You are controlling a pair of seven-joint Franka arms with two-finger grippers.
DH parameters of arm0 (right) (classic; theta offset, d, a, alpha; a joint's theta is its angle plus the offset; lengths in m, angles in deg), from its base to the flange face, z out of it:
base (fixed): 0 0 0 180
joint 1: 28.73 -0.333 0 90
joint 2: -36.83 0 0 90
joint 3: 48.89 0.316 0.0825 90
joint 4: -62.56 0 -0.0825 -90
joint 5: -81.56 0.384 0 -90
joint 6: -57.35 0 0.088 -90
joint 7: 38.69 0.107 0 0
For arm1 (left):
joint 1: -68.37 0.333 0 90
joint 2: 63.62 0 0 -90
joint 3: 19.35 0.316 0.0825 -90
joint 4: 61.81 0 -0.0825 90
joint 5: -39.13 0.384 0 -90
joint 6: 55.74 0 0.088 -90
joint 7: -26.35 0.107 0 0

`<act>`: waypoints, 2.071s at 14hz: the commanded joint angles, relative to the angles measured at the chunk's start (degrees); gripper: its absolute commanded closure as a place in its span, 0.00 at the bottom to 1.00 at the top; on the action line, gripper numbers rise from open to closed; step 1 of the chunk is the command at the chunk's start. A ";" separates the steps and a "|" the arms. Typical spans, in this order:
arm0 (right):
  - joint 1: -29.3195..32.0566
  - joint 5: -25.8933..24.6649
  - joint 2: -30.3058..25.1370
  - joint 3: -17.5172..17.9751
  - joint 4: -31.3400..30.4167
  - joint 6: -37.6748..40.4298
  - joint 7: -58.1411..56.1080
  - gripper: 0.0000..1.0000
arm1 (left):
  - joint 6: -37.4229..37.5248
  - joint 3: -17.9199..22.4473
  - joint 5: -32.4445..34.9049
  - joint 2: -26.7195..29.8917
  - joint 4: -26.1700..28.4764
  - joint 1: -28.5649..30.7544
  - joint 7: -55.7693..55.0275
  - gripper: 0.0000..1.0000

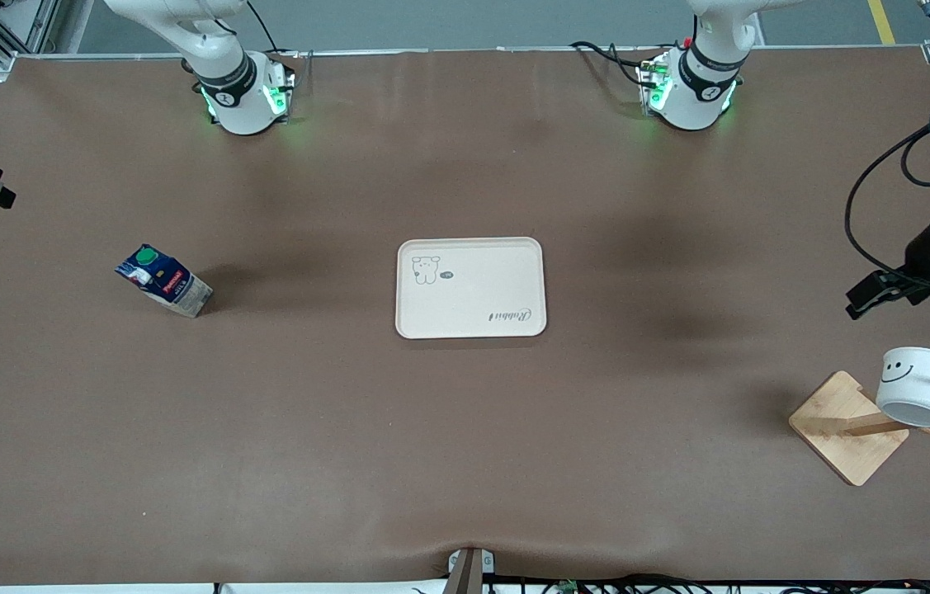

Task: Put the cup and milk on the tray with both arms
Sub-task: 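Move the left gripper toward the white mug on the wooden stand, then grasp the white mug rim with the left gripper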

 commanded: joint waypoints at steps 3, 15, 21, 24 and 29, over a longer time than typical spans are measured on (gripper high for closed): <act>0.72 0.38 0.38 0.38 1.04 0.50 -0.05 0.00 | -5.27 -0.59 -4.45 -0.23 2.19 4.08 10.73 0.00; 0.72 0.38 0.38 0.38 1.04 0.50 -0.14 0.00 | -13.80 -1.46 -15.18 -8.75 -1.67 6.10 27.72 0.00; 0.81 0.38 0.56 0.38 1.04 0.50 -0.14 0.00 | -14.24 -1.91 -13.78 -10.25 -4.66 4.96 28.42 0.00; 0.81 0.38 0.56 0.38 1.04 0.50 -0.14 0.00 | -14.24 -1.91 -12.72 -10.60 -5.19 4.96 28.42 0.04; 0.81 0.38 0.65 0.38 1.04 0.50 -0.05 0.00 | -14.24 -1.91 -12.72 -11.31 -5.28 5.05 28.42 0.37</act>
